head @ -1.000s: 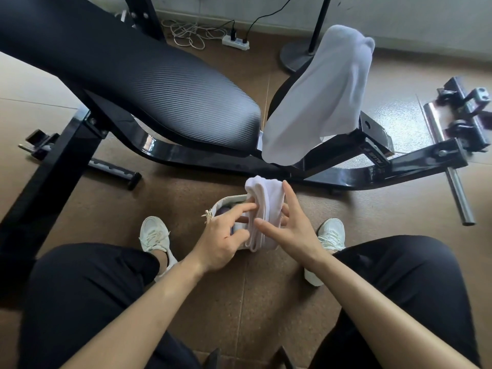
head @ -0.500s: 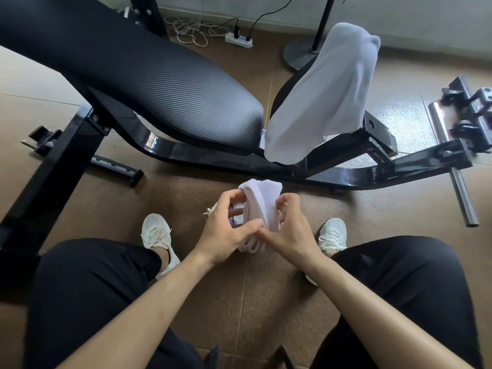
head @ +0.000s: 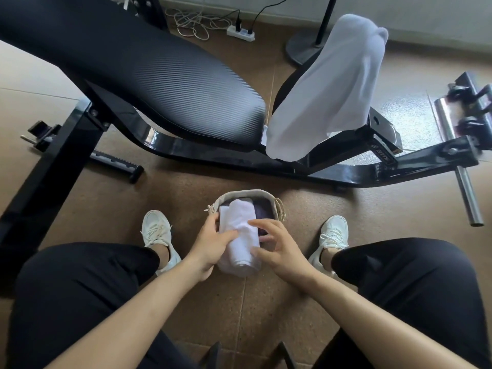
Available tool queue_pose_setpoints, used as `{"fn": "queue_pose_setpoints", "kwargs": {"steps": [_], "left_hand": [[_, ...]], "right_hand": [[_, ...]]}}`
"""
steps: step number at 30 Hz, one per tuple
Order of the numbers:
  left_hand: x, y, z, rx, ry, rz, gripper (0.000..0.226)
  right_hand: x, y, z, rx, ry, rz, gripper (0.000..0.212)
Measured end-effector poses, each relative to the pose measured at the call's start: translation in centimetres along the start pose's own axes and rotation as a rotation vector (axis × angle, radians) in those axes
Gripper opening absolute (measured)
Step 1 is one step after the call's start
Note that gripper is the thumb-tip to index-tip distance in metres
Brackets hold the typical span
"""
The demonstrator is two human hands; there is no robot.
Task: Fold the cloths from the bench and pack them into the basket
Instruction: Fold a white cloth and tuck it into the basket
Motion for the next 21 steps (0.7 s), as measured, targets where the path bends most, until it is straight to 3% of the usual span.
{"fn": "queue_pose_setpoints", "kwargs": {"steps": [3, 6, 15, 18, 21], "left_hand": [[0.4, 1.3, -0.1, -0.122, 0.096, -0.130, 0.046], [0.5, 2.5, 0.2, -0.179, 0.165, -0.133, 0.050], [1.1, 5.3, 1.7, -0.246, 0.283, -0.063, 0.045], [1.5, 5.8, 3.5, -0.261, 0.252, -0.008, 0.036], [1.3, 6.3, 6.8, -0.232, 0.173, 0.074, 0.041]], "right_hand": [[0.2, -1.1, 0.0, 0.224, 0.125, 0.201, 0.071], [0.1, -1.6, 0.0, 0.345, 0.184, 0.373, 0.082], [-0.7, -4.5, 1.8, 0.421, 0.263, 0.279, 0.103], [-0.6, -6.2, 3.7, 0.461, 0.260, 0.221, 0.111], [-0.8, -8.0, 6.6, 0.479, 0.209, 0.219, 0.116]]}}
Point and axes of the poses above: each hand's wrist, its own z-axis towards the middle knuckle, its own x-axis out of the palm, y = z × x, the point moved 2 cm from there along z, towards the middle knuckle, and after that the axes turned 9 degrees about z, right-handed, at the moved point
